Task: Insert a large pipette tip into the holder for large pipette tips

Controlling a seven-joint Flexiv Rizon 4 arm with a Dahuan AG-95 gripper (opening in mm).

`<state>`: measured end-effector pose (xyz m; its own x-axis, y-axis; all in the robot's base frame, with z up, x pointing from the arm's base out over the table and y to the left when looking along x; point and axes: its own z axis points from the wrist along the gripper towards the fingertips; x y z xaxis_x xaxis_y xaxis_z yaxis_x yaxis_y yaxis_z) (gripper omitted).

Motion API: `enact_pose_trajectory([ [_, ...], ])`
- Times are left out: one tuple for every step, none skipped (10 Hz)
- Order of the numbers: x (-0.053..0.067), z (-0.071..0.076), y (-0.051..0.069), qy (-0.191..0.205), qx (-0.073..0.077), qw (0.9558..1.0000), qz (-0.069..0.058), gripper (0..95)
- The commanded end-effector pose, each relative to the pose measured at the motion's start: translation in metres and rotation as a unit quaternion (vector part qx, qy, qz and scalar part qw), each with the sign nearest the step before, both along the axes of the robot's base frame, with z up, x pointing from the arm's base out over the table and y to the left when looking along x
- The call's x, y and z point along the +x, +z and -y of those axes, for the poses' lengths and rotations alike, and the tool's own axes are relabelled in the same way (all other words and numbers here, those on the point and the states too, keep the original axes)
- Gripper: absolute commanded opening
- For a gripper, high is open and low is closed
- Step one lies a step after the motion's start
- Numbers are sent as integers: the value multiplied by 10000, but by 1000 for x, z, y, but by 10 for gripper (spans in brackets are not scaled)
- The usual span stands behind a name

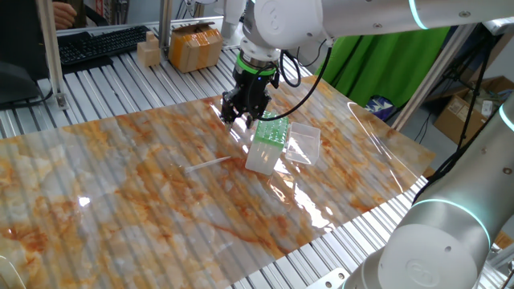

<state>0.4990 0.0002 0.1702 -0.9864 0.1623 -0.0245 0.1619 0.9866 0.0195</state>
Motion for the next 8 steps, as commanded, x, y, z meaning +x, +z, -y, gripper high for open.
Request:
enact_pose_trajectory([
  [0, 0, 0, 20, 7, 10000, -3, 190],
  [0, 0, 0, 21, 13, 10000, -3, 190],
  [0, 0, -1, 22, 20, 10000, -3, 190],
  [0, 0, -1, 23, 29, 10000, -3, 190],
  [0, 0, -1, 25, 41, 10000, -3, 190],
  [0, 0, -1, 28, 52, 10000, -3, 190],
  [0, 0, -1, 30, 67, 10000, -3, 190],
  [0, 0, -1, 23, 74, 10000, -3, 190],
])
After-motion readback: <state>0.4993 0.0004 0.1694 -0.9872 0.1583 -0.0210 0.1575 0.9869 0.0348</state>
